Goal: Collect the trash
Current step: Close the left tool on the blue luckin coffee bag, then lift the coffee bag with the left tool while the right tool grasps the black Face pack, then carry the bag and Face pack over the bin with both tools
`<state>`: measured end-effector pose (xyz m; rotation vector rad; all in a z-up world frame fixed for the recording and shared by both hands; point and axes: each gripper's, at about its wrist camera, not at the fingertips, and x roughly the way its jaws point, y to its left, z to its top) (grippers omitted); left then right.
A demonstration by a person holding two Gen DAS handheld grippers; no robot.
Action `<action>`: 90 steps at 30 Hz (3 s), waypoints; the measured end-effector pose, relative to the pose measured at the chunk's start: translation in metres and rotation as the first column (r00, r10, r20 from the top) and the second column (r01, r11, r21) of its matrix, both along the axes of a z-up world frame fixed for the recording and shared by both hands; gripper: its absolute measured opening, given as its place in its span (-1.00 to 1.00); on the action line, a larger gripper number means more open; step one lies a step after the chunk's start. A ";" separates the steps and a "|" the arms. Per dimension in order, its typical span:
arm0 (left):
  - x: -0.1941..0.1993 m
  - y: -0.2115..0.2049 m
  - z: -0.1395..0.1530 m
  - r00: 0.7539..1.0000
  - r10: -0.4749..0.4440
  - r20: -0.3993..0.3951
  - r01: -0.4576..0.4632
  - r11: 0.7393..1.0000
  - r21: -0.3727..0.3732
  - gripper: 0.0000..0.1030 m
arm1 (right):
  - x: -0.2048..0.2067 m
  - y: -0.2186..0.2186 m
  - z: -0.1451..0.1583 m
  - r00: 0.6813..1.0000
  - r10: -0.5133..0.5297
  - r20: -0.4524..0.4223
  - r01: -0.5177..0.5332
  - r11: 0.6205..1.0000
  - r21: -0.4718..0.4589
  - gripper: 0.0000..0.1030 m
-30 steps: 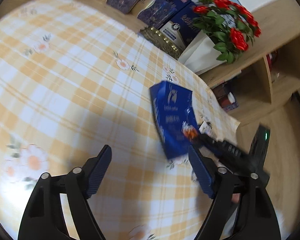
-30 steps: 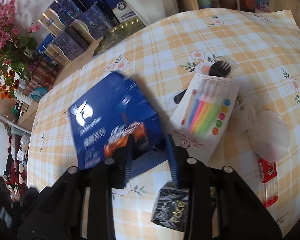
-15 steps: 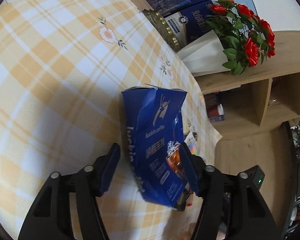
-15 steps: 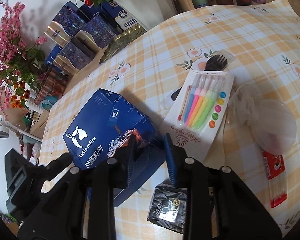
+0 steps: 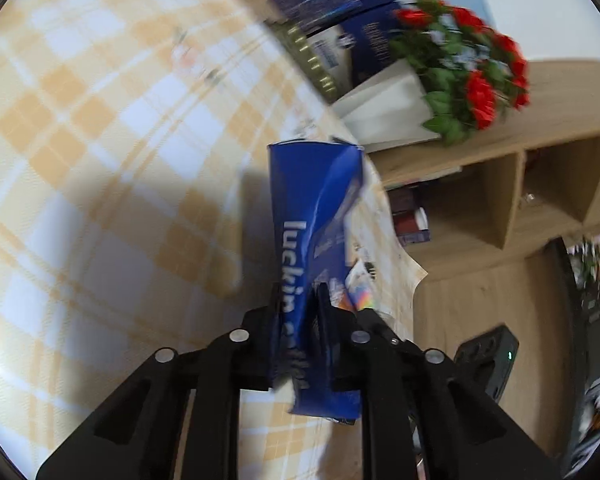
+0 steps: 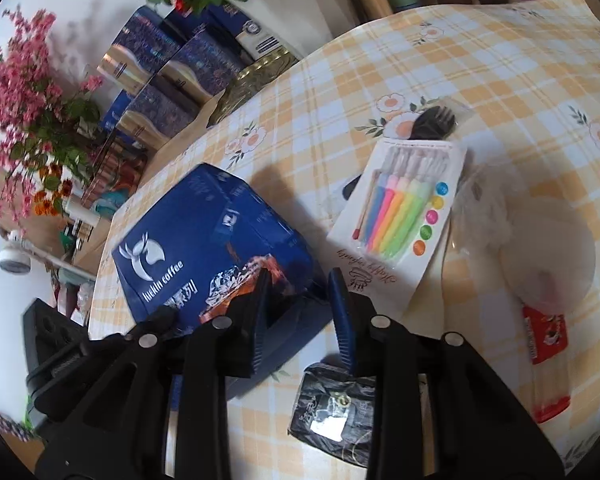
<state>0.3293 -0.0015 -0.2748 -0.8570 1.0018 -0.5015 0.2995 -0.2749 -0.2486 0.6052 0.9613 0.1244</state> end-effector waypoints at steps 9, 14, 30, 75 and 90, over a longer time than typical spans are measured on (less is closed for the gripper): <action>-0.021 0.022 0.070 0.986 -0.055 0.160 0.034 0.991 0.128 -0.74 | -0.023 -0.012 0.031 0.988 0.110 0.108 -0.103 0.993 -0.062 0.13; -0.043 0.042 0.090 0.978 -0.095 0.186 0.060 0.982 0.182 -0.74 | -0.051 0.002 0.035 0.947 0.296 0.125 -0.256 0.930 -0.263 0.53; -0.113 0.111 0.092 0.989 -0.089 0.117 0.060 0.972 0.229 -0.74 | -0.059 0.044 -0.001 0.809 0.585 -0.051 -0.524 0.680 -0.513 0.50; -0.152 0.084 0.090 0.975 -0.202 0.094 0.169 0.947 0.273 -0.74 | -0.064 0.032 0.011 0.779 0.623 -0.064 -0.563 0.651 -0.509 -0.68; -0.190 0.062 0.102 0.941 -0.324 0.101 0.275 0.903 0.331 -0.74 | -0.151 0.017 0.086 0.872 0.414 0.262 -0.349 0.900 -0.259 -0.73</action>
